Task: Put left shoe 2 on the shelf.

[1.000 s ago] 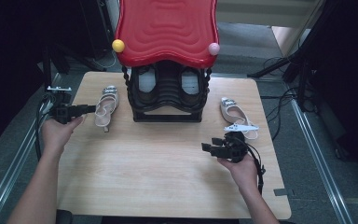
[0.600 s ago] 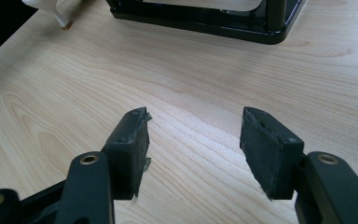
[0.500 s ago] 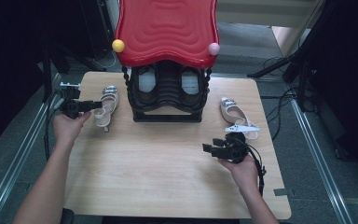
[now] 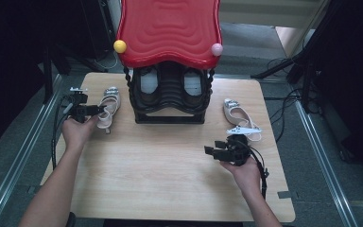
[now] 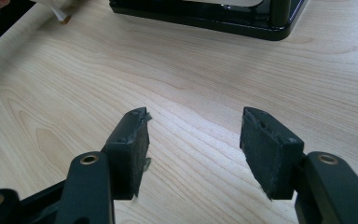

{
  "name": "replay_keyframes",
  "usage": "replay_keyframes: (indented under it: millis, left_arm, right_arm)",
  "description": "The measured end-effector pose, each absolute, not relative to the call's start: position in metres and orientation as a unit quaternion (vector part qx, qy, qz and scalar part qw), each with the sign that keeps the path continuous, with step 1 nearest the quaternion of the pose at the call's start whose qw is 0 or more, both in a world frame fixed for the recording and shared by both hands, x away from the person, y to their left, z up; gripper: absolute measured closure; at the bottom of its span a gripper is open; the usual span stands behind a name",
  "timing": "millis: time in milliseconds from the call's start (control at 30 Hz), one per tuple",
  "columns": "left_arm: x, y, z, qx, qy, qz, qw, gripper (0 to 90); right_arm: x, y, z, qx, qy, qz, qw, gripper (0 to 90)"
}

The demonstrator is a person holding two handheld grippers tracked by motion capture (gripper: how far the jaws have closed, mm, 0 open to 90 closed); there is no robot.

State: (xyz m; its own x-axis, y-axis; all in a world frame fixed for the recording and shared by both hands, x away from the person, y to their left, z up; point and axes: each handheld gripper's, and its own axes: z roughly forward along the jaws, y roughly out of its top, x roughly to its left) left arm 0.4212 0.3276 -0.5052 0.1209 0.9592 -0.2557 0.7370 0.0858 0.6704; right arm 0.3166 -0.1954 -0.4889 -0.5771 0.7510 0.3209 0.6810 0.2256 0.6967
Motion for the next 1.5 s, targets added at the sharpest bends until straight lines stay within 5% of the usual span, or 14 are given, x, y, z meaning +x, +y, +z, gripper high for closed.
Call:
replay_keyframes:
  millis: [567,1500]
  left_arm:
    - [0.415,0.321,-0.508,0.643,0.659,0.204,0.333,76.2]
    - [0.404,0.338,-0.498,0.563,0.696,0.152,0.418,81.7]
  right_arm:
    - [0.317,-0.194,-0.489,0.456,0.783,0.422,0.044,43.5]
    - [0.317,-0.194,-0.489,0.454,0.784,0.421,0.046,43.7]
